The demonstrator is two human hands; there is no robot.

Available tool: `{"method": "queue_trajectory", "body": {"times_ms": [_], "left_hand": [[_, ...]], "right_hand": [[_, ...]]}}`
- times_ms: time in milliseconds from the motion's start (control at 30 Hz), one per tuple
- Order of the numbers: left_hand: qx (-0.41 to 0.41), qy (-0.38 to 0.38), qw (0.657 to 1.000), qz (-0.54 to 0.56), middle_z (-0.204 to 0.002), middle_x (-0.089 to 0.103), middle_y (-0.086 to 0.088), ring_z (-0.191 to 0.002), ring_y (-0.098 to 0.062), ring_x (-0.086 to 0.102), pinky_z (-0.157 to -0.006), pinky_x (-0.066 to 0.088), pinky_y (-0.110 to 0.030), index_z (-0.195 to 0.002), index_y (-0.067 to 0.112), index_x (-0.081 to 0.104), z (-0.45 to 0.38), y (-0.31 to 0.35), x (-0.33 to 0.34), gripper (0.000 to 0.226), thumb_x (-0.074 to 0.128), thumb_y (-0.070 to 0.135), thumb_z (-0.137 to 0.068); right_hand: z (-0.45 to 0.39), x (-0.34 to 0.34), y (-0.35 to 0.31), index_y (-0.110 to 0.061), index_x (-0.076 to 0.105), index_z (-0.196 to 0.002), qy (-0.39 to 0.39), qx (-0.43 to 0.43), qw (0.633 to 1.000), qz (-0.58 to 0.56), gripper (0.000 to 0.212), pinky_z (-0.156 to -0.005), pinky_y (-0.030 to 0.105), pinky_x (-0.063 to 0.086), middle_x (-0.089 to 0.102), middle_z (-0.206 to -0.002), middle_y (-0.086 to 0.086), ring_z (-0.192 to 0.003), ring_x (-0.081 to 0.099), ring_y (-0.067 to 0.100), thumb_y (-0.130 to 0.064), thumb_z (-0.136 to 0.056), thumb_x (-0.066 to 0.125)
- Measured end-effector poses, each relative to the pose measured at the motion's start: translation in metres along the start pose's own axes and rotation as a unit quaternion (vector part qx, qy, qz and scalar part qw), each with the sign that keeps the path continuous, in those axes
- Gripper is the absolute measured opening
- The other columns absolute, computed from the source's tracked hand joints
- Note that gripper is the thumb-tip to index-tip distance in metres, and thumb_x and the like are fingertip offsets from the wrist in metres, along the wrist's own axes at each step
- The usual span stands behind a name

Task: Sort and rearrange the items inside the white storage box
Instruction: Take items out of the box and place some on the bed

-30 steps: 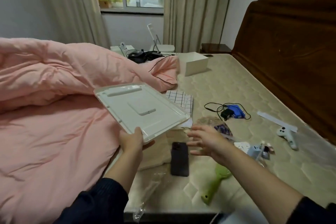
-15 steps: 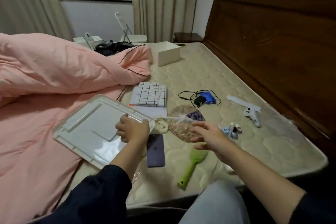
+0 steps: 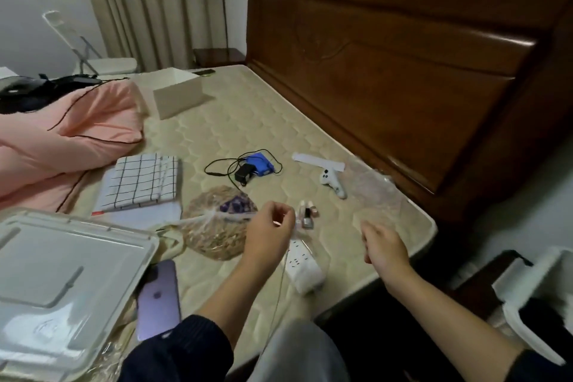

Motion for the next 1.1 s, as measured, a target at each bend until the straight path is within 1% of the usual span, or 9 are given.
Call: {"method": "queue_trajectory", "body": {"times_ms": [100, 200, 400, 567, 733, 833, 933, 1033, 1100], "left_hand": [[0.016, -0.012, 0.999, -0.038, -0.095, 0.069, 0.004, -0.078, -0.012, 0.063, -0.067, 0.05, -0.028, -0.107, 0.024, 0.067, -0.009, 0.004, 0.023, 0.011, 0.064, 0.017, -0.099], [0.009, 0.0, 0.997, -0.08, -0.1, 0.064, 0.006, -0.08, -0.011, 0.063, -0.062, 0.046, -0.021, -0.114, 0.028, 0.061, -0.025, -0.003, 0.024, 0.024, 0.062, 0.01, -0.096], [0.009, 0.004, 0.983, -0.184, -0.104, 0.062, 0.01, -0.108, -0.019, 0.059, -0.093, 0.054, -0.041, -0.115, 0.034, 0.058, -0.052, -0.016, 0.021, 0.036, 0.06, 0.006, -0.092], [0.016, -0.008, 0.979, -0.202, -0.109, 0.061, 0.012, -0.111, -0.014, 0.057, -0.096, 0.053, -0.038, -0.121, 0.032, 0.06, -0.074, -0.018, 0.035, 0.039, 0.062, 0.008, -0.091], [0.037, -0.036, 0.971, -0.231, -0.115, 0.06, 0.008, -0.107, -0.008, 0.058, -0.095, 0.053, -0.035, -0.125, 0.027, 0.06, -0.099, -0.006, 0.059, 0.039, 0.062, 0.009, -0.091], [0.03, -0.063, 0.963, -0.259, -0.123, 0.059, 0.0, -0.109, -0.015, 0.06, -0.099, 0.053, -0.04, -0.131, 0.022, 0.058, -0.117, -0.003, 0.088, 0.041, 0.06, 0.008, -0.092], [-0.004, -0.107, 0.949, -0.296, -0.134, 0.053, -0.01, -0.119, -0.029, 0.058, -0.102, 0.05, -0.041, -0.14, 0.014, 0.052, -0.133, -0.013, 0.132, 0.047, 0.056, 0.006, -0.093], [-0.072, -0.134, 0.925, -0.349, -0.139, 0.048, -0.02, -0.127, -0.039, 0.053, -0.102, 0.046, -0.041, -0.138, 0.003, 0.047, -0.147, -0.039, 0.166, 0.044, 0.052, 0.004, -0.095], [-0.122, -0.131, 0.902, -0.393, -0.142, 0.047, -0.024, -0.133, -0.041, 0.049, -0.108, 0.044, -0.044, -0.139, 0.0, 0.044, -0.155, -0.062, 0.175, 0.042, 0.054, 0.008, -0.098]], "right_hand": [[-0.026, 0.018, 0.021, -0.013, 0.067, -0.09, -0.023, -0.001, 0.999, 0.037, 0.022, -0.076, 0.044, 0.055, 0.069, -0.084, 0.007, -0.076, 0.065, 0.027, -0.03, -0.101, 0.058], [-0.056, 0.046, 0.021, -0.015, 0.066, -0.107, -0.045, -0.045, 0.993, 0.1, 0.011, -0.087, 0.033, 0.05, 0.069, -0.106, 0.004, -0.103, 0.067, 0.027, -0.02, -0.1, 0.06], [-0.106, 0.123, 0.025, -0.025, 0.051, -0.145, -0.129, -0.129, 0.941, 0.284, 0.048, -0.112, 0.038, 0.04, 0.043, -0.153, 0.002, -0.132, 0.051, 0.031, -0.019, -0.098, 0.055], [-0.137, 0.161, 0.039, -0.041, 0.026, -0.162, -0.185, -0.147, 0.898, 0.372, 0.062, -0.118, 0.043, 0.033, 0.017, -0.171, -0.005, -0.144, 0.035, 0.035, -0.027, -0.104, 0.043], [-0.155, 0.163, 0.039, -0.031, 0.039, -0.155, -0.142, -0.187, 0.864, 0.445, 0.052, -0.11, 0.043, 0.038, 0.032, -0.164, -0.009, -0.139, 0.042, 0.028, -0.027, -0.103, 0.038], [-0.162, 0.133, 0.048, -0.022, 0.054, -0.147, -0.064, -0.164, 0.894, 0.413, 0.049, -0.106, 0.036, 0.04, 0.052, -0.148, -0.001, -0.132, 0.048, 0.026, -0.022, -0.1, 0.041], [-0.16, 0.09, 0.069, -0.021, 0.074, -0.107, 0.016, -0.148, 0.926, 0.347, 0.024, -0.097, 0.035, 0.042, 0.069, -0.113, 0.004, -0.111, 0.06, 0.028, -0.02, -0.102, 0.051], [-0.159, 0.054, 0.101, -0.018, 0.069, -0.084, 0.036, -0.081, 0.984, 0.157, 0.012, -0.084, 0.037, 0.052, 0.071, -0.09, 0.007, -0.088, 0.066, 0.028, -0.02, -0.095, 0.074], [-0.159, 0.045, 0.116, -0.022, 0.06, -0.078, 0.033, -0.058, 0.995, 0.078, 0.025, -0.071, 0.028, 0.05, 0.069, -0.083, 0.005, -0.077, 0.064, 0.026, -0.01, -0.088, 0.08]]}}
Point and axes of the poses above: each hand's wrist, its own z-axis away from the middle knuckle, its own x-axis out of the palm, y = z × x, the point moved 9 cm from there along -z, towards the middle knuckle
